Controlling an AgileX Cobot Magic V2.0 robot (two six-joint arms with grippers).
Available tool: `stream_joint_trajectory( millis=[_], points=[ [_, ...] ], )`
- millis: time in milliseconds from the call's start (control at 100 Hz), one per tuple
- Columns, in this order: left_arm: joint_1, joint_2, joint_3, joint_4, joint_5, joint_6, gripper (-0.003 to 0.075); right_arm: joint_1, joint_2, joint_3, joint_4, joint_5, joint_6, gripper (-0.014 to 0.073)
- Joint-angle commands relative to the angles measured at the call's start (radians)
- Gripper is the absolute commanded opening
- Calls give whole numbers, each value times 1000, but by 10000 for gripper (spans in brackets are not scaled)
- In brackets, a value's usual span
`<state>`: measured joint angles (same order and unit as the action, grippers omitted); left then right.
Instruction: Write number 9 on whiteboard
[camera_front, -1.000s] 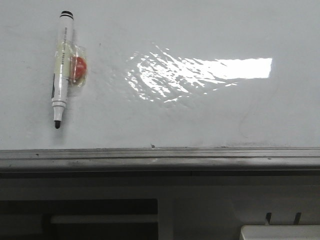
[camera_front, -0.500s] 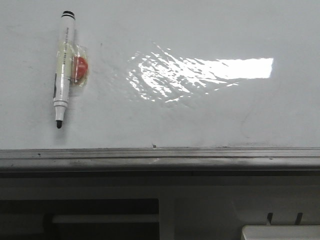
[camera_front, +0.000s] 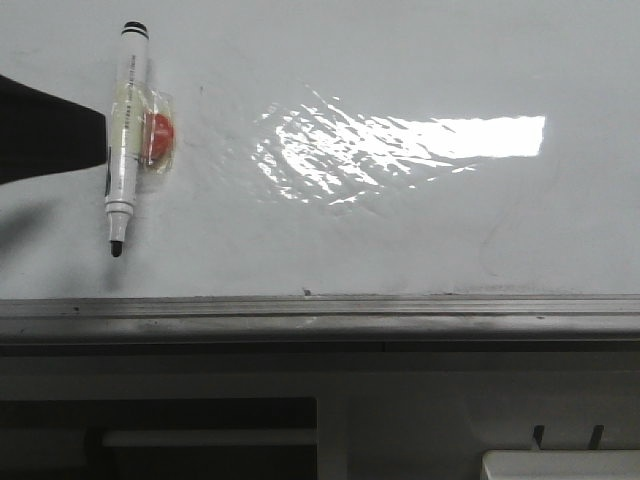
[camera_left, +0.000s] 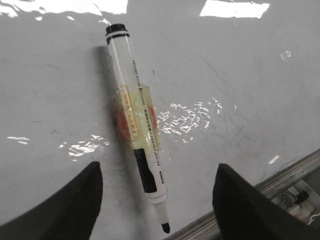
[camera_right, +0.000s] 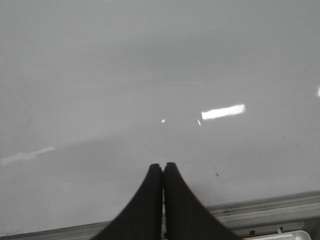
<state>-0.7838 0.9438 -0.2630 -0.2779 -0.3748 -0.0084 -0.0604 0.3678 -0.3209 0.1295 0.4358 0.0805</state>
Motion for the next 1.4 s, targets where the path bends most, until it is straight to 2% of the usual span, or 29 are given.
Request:
stream_joint_trajectory(
  millis=[0,320,500,620,710,890,1030,1220,1390],
  points=[
    [-13,44,-33,-15,-135,-15,439,-2,14,-26,1,-82,-8,-70],
    [-13,150,-33,-12,-181,-37,439,-2,14,-26,1,-84,-8,-70],
    [-13,197,-33,-12,-275,-37,439,-2,14,-26,1,-84,-8,-70],
    [-13,228,-33,-12,-287,-39,432,-2,14,-26,1,-84,-8,-70],
    [-13,241,-33,-12,-287,-39,362,-2,14,-26,1,-84,-8,-70],
    [-13,250,-33,-12,-288,-39,113,2,14,-26,-3,-84,-8,-70],
    [-13,250,-33,-12,-288,-39,-20,29,14,-26,-3,-84,-8,-70],
    [-13,250,-33,-7,-288,-39,-20,120,14,-33,-7,-66,-8,-70],
    [-13,222,-39,146,-254,-39,-20,277,47,-64,-13,-20,-14,-70]
  ],
)
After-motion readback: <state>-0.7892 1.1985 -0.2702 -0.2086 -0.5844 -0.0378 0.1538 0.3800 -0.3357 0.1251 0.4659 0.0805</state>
